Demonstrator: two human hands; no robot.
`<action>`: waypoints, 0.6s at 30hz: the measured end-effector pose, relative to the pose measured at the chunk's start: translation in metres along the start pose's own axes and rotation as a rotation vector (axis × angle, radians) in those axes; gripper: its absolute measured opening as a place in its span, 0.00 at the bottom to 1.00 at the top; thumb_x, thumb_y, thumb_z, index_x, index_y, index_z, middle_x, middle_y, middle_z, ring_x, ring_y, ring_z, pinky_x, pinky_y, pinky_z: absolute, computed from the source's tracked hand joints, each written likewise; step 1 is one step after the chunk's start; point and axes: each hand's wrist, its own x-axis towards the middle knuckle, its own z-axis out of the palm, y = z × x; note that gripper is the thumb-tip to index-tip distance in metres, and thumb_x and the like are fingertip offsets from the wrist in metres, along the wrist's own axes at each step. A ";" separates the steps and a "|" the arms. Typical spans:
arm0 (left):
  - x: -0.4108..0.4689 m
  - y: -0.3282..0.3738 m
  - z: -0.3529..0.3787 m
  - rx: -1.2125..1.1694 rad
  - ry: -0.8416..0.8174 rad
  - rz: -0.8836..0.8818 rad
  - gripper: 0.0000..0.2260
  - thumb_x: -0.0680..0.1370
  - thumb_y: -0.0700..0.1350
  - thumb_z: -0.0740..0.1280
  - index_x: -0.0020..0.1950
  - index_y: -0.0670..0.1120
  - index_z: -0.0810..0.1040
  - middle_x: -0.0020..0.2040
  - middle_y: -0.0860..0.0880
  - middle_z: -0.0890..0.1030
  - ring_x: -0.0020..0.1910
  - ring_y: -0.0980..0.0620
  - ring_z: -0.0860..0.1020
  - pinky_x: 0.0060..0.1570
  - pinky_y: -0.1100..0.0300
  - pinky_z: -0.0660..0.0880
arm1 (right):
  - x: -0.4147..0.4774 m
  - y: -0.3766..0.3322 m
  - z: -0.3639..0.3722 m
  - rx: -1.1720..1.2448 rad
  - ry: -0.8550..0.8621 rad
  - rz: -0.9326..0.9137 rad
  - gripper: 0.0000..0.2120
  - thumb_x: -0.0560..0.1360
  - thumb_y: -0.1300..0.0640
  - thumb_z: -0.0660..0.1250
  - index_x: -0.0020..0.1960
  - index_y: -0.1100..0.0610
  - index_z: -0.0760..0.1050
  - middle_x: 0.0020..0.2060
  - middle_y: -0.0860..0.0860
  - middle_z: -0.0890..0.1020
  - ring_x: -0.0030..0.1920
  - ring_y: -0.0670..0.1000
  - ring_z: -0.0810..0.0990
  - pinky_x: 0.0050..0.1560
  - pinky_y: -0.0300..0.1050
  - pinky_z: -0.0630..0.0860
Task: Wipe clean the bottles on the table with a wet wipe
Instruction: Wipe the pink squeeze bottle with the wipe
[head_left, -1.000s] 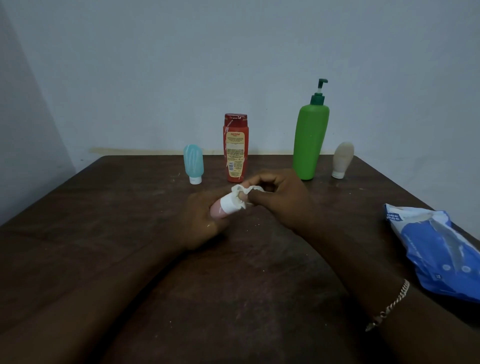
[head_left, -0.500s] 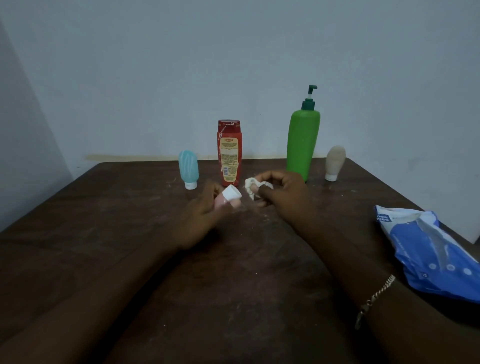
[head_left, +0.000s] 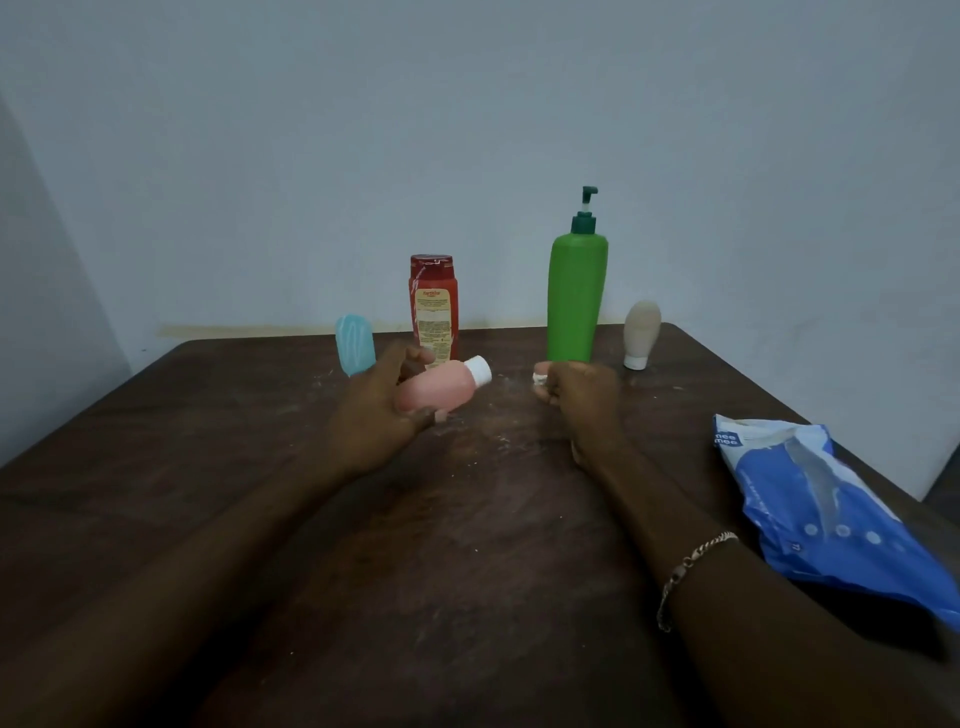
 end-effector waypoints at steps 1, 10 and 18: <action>0.003 0.001 0.001 0.010 0.046 0.008 0.24 0.72 0.43 0.77 0.65 0.49 0.73 0.66 0.48 0.77 0.62 0.48 0.77 0.58 0.53 0.76 | 0.002 -0.001 -0.003 -0.004 0.033 -0.002 0.08 0.69 0.64 0.67 0.34 0.57 0.82 0.32 0.54 0.83 0.34 0.51 0.81 0.38 0.47 0.77; 0.062 0.035 0.013 0.150 0.112 0.132 0.22 0.74 0.40 0.75 0.67 0.49 0.79 0.65 0.47 0.80 0.62 0.46 0.76 0.58 0.58 0.68 | 0.018 0.015 -0.016 -0.259 0.252 -0.138 0.08 0.68 0.67 0.68 0.45 0.59 0.82 0.41 0.56 0.85 0.42 0.54 0.83 0.47 0.49 0.81; 0.130 0.068 0.036 0.327 -0.031 0.250 0.17 0.72 0.36 0.73 0.59 0.45 0.78 0.60 0.42 0.81 0.55 0.43 0.77 0.52 0.49 0.79 | 0.022 0.013 -0.019 -0.262 0.305 -0.085 0.10 0.72 0.66 0.68 0.51 0.59 0.80 0.46 0.57 0.84 0.46 0.53 0.81 0.49 0.44 0.78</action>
